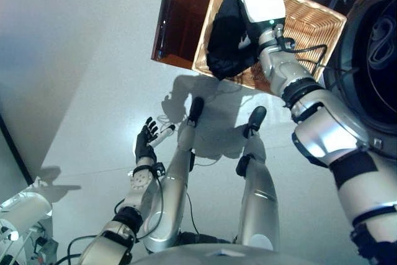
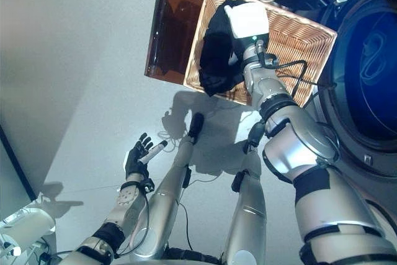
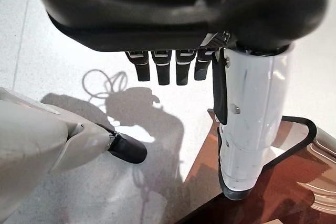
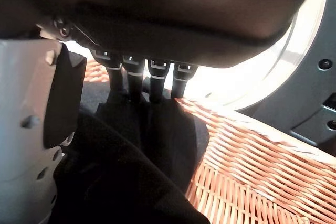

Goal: Pick up the clothes and place them into the washing machine

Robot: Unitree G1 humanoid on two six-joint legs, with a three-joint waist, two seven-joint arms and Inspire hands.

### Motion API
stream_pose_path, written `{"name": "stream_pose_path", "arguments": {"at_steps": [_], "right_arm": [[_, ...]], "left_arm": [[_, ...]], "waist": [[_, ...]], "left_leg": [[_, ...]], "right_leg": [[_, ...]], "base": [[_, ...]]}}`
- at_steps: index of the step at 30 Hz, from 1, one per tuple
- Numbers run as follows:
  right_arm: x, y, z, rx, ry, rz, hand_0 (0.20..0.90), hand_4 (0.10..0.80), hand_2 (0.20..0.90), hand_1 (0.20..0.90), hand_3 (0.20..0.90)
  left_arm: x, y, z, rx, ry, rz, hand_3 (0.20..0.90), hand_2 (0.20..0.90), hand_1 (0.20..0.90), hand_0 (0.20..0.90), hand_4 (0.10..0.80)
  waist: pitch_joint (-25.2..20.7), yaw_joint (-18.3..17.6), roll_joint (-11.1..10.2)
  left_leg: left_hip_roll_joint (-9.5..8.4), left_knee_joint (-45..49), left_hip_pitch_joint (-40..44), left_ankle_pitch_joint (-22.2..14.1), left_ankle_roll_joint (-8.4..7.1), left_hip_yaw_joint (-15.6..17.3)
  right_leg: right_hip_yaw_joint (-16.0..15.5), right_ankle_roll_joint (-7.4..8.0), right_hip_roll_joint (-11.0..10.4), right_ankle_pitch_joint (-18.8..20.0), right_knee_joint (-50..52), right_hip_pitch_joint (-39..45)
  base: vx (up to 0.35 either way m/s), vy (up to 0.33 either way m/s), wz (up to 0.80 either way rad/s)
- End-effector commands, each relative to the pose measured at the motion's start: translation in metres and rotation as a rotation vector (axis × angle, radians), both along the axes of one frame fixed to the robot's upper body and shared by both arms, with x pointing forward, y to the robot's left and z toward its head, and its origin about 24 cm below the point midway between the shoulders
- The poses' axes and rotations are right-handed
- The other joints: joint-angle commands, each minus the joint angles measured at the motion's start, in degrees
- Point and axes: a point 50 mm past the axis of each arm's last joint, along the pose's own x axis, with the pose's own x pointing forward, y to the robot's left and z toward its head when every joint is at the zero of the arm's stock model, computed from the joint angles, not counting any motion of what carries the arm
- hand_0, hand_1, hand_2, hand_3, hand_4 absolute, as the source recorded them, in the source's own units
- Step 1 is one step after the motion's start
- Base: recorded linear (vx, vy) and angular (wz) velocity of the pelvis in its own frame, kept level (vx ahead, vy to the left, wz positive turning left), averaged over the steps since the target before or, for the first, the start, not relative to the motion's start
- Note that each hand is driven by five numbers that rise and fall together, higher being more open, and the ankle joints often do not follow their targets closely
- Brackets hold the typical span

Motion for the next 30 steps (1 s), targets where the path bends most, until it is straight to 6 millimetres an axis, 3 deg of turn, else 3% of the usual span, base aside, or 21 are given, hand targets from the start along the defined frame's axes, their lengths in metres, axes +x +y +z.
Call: {"name": "stream_pose_path", "arguments": {"at_steps": [1, 2, 4, 5, 26, 30], "right_arm": [[-0.010, -0.048, 0.081, -0.011, -0.213, -0.156, 0.763, 0.702, 0.763, 0.763, 0.763], [-0.011, -0.050, 0.082, -0.006, -0.213, -0.163, 0.697, 0.655, 0.697, 0.697, 0.697], [-0.012, -0.053, 0.086, 0.002, -0.219, -0.168, 0.321, 0.386, 0.321, 0.321, 0.321], [-0.012, -0.054, 0.086, 0.003, -0.217, -0.172, 0.200, 0.300, 0.200, 0.200, 0.200], [-0.011, -0.054, 0.077, -0.013, -0.221, -0.179, 0.200, 0.300, 0.200, 0.200, 0.200], [-0.011, -0.054, 0.075, 0.061, -0.235, -0.157, 0.200, 0.300, 0.200, 0.200, 0.200]], "left_arm": [[-0.009, 0.019, 0.007, 0.049, -0.058, 0.009, 0.900, 0.900, 0.900, 0.900, 0.800], [-0.010, 0.020, 0.006, 0.050, -0.055, 0.009, 0.900, 0.900, 0.900, 0.900, 0.800], [-0.009, 0.020, 0.006, 0.050, -0.053, 0.008, 0.900, 0.900, 0.900, 0.900, 0.800], [-0.010, 0.020, 0.006, 0.048, -0.051, 0.008, 0.900, 0.900, 0.900, 0.900, 0.800], [-0.012, 0.024, 0.005, 0.064, -0.048, 0.015, 0.900, 0.900, 0.900, 0.900, 0.800], [-0.013, 0.026, 0.003, 0.069, -0.038, 0.020, 0.900, 0.900, 0.900, 0.900, 0.800]], "waist": [[-0.54, 1.12, 1.65], [-0.54, 1.11, 1.69], [-0.54, 1.22, 1.63], [-0.54, 1.20, 1.68], [-0.54, 1.06, 1.37], [-0.54, 0.84, 1.07]], "left_leg": [[-0.47, 0.13, -3.27, -0.91, -2.26, 1.63], [-0.45, 0.10, -3.41, -0.87, -2.28, 1.59], [-0.38, 0.16, -4.04, -0.68, -2.28, 1.57], [-0.37, -0.01, -3.83, -0.69, -2.30, 1.47], [-0.57, 0.45, -3.34, -0.82, -2.09, 1.47], [-0.57, 0.71, -2.09, -1.04, -1.99, 1.75]], "right_leg": [[3.69, 1.34, -2.64, -7.98, 6.23, -2.29], [3.66, 1.33, -2.63, -8.07, 6.28, -2.43], [3.61, 1.34, -2.57, -7.93, 6.36, -3.12], [3.53, 1.34, -2.60, -8.14, 6.38, -2.93], [3.89, 1.44, -2.34, -7.83, 6.32, -2.21], [3.95, 1.44, -2.17, -7.85, 6.22, -0.97]], "base": [[0.000, 0.000, 0.00], [0.000, 0.000, 0.00], [0.000, 0.000, 0.00], [0.000, 0.000, 0.00], [0.000, 0.000, 0.00], [0.000, 0.000, 0.00]]}}
